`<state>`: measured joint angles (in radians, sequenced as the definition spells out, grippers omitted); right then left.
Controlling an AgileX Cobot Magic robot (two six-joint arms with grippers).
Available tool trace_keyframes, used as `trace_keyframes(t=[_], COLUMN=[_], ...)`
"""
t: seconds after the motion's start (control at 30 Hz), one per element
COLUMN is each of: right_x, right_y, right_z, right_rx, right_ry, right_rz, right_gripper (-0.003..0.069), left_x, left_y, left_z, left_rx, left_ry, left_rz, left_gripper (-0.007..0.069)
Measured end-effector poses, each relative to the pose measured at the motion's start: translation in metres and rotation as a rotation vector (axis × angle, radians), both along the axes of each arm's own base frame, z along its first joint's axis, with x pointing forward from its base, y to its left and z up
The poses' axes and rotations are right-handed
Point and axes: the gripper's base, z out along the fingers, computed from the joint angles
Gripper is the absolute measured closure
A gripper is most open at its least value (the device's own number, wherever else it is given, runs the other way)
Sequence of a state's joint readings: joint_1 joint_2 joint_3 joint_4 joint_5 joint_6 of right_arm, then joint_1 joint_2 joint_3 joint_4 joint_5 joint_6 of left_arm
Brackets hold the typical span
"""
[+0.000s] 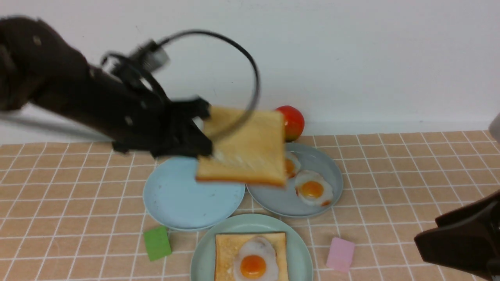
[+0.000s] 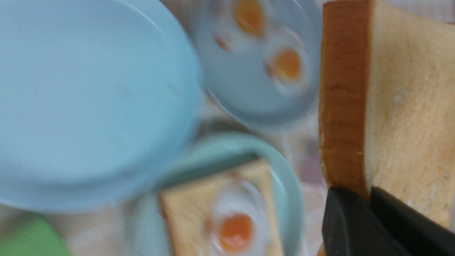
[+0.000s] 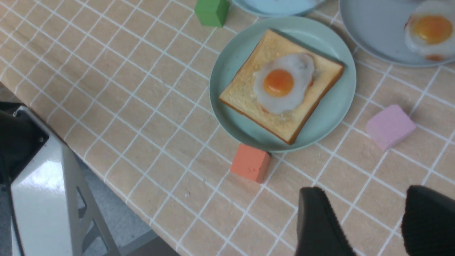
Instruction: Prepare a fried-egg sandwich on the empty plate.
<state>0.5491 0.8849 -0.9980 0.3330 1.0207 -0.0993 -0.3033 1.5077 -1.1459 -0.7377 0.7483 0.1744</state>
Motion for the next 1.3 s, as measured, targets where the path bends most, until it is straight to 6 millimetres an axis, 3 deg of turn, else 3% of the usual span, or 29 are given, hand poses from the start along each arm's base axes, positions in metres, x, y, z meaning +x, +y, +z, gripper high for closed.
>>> trace_keyframes(t=[0.1,0.27,0.67,0.87,1.0,1.1,1.13,1.2,1.3], right_x=[0.001,0.002,0.002,0.002,0.003,0.001,0.001,-0.001,-0.003], right_y=[0.000,0.001,0.001,0.001,0.000,-0.004,-0.004,-0.011,-0.022], right_z=[0.001,0.002,0.002,0.002,0.002,0.004,0.004,0.006,0.007], right_rx=[0.009,0.016,0.017,0.016,0.003,0.001,0.001,-0.001,-0.019], right_ry=[-0.012,-0.022,-0.024,-0.028,-0.037,-0.057,-0.059,-0.068,-0.065], right_rz=[-0.005,-0.009,-0.010,-0.011,-0.015,-0.038,-0.041,-0.103,-0.216], right_gripper=[0.0312,0.0312,0.0312,0.0312,0.0350,0.0490,0.0500,0.0620,0.0671], left_x=[-0.031,-0.055,-0.050,-0.049,-0.049,-0.046,-0.046,-0.047,-0.053], left_y=[-0.018,-0.024,-0.025,-0.025,-0.027,-0.032,-0.032,-0.035,-0.035], left_z=[-0.028,-0.072,-0.130,-0.133,-0.131,-0.114,-0.113,-0.091,-0.068], left_rx=[-0.006,0.020,0.094,0.098,0.103,0.105,0.104,0.093,0.079], left_ry=[0.041,0.079,0.233,0.241,0.237,0.201,0.203,0.165,0.131], left_rz=[-0.017,0.054,0.125,0.129,0.097,0.018,0.009,-0.053,-0.113], left_gripper=[0.0613,0.0613,0.0580,0.0459,0.0330,0.0231,0.0228,0.0202,0.0194])
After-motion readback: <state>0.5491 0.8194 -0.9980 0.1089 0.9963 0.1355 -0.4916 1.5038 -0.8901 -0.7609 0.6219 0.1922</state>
